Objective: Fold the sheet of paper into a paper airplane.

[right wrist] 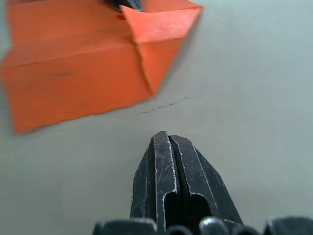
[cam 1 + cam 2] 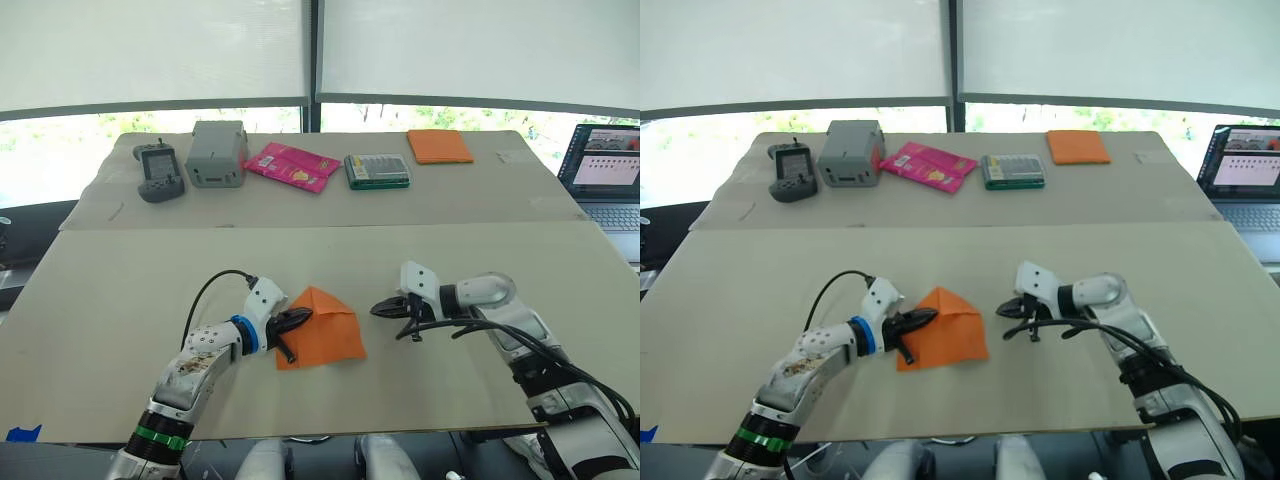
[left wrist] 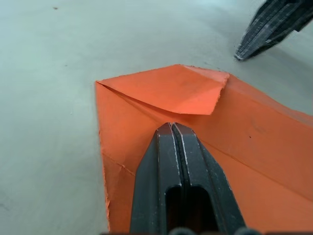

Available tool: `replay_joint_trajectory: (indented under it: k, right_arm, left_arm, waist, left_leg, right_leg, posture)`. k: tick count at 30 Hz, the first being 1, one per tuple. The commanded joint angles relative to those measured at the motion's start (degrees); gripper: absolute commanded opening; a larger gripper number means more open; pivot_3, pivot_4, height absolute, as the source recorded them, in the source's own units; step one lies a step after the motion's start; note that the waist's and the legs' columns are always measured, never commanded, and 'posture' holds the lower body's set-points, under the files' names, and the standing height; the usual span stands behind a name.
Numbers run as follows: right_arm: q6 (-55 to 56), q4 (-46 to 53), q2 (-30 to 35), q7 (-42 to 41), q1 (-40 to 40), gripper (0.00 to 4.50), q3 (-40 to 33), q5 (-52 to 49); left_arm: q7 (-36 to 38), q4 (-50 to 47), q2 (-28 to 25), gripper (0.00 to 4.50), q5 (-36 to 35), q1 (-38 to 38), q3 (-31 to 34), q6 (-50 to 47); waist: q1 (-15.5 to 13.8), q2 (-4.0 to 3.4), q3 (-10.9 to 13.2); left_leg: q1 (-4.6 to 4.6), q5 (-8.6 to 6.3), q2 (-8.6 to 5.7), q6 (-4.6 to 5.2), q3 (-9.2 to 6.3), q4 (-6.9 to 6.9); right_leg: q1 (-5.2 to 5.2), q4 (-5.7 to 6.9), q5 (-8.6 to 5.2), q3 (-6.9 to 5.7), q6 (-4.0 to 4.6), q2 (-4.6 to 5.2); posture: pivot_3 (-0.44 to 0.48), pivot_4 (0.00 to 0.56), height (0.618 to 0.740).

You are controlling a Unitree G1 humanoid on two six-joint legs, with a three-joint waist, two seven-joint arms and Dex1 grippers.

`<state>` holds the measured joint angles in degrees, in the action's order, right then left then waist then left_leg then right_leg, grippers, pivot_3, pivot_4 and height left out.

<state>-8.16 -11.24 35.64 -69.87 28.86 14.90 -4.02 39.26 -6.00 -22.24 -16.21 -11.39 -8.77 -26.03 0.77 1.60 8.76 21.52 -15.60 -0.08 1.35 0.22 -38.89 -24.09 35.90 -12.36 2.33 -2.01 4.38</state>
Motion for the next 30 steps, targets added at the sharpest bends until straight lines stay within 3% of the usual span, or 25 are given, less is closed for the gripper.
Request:
replay_joint_trajectory:
  k: [1, 7, 15, 19, 24, 30]
  right_arm:
    - [-4.4, 6.9, 2.3, -1.4, -2.7, 0.04, -1.6, -3.1]
    - [-8.0, 11.3, 4.0, 0.0, -6.5, 0.04, -2.8, -4.4]
    - [-11.3, 17.6, 5.4, 3.8, -10.3, 0.04, -4.3, -4.6]
    - [-13.7, 22.5, 6.7, 6.0, -13.0, 0.04, -6.0, -5.4]
    - [-15.0, 25.9, 6.9, 7.9, -15.6, 0.04, -6.8, -5.7]
    - [-28.8, 36.8, 6.8, 7.8, -21.9, 0.04, -6.6, -15.1]
  left_arm:
    - [-1.0, -0.5, 0.8, 0.00, -2.4, -0.5, 4.0, -0.2]
    - [1.1, -1.2, 1.3, 0.00, -4.1, -1.8, 5.1, 1.4]
    - [3.7, 6.3, 4.3, 0.00, -0.9, -8.7, -0.2, 3.8]
    - [5.5, 9.3, 2.0, 0.00, 3.9, -9.5, -4.7, 4.7]
    - [6.2, 9.9, 1.0, 0.00, 5.0, -9.2, -5.2, 5.3]
    - [7.1, 11.2, 1.2, 0.00, 5.1, -9.6, -4.5, 5.6]
  waist:
    - [0.0, 0.02, 0.0]
    - [-0.1, 0.04, 0.0]
    - [-0.6, 0.06, 0.0]
    - [-0.5, 0.07, 0.0]
    - [-0.4, 0.07, 0.1]
    - [-0.6, 0.07, 0.1]
  left_leg:
    - [0.03, 0.00, 0.01, 0.00, -0.01, -0.01]
    - [0.20, 0.00, -0.01, 0.00, -0.02, -0.07]
    - [0.25, 0.00, -0.07, 0.00, -0.02, -0.13]
    - [0.29, 0.00, -0.08, 0.00, -0.02, -0.12]
    - [0.26, 0.00, -0.04, 0.00, -0.04, -0.13]
    - [0.27, 0.00, -0.03, 0.01, -0.07, -0.14]
  right_leg:
    - [-0.02, -0.01, 0.00, -0.01, 0.00, 0.00]
    - [-0.12, -0.02, 0.00, -0.02, 0.00, 0.03]
    - [-0.10, -0.03, 0.01, -0.05, -0.01, 0.02]
    - [-0.15, -0.05, 0.00, -0.06, -0.02, -0.02]
    - [-0.12, -0.02, 0.00, -0.05, -0.02, -0.04]
    - [-0.09, -0.04, -0.01, -0.06, -0.04, -0.03]
  posture:
    - [0.000, 0.150, 0.740]
    - [0.000, 0.150, 0.740]
    - [0.000, 0.150, 0.740]
    - [0.000, 0.150, 0.740]
    - [0.000, 0.150, 0.740]
    - [0.000, 0.150, 0.740]
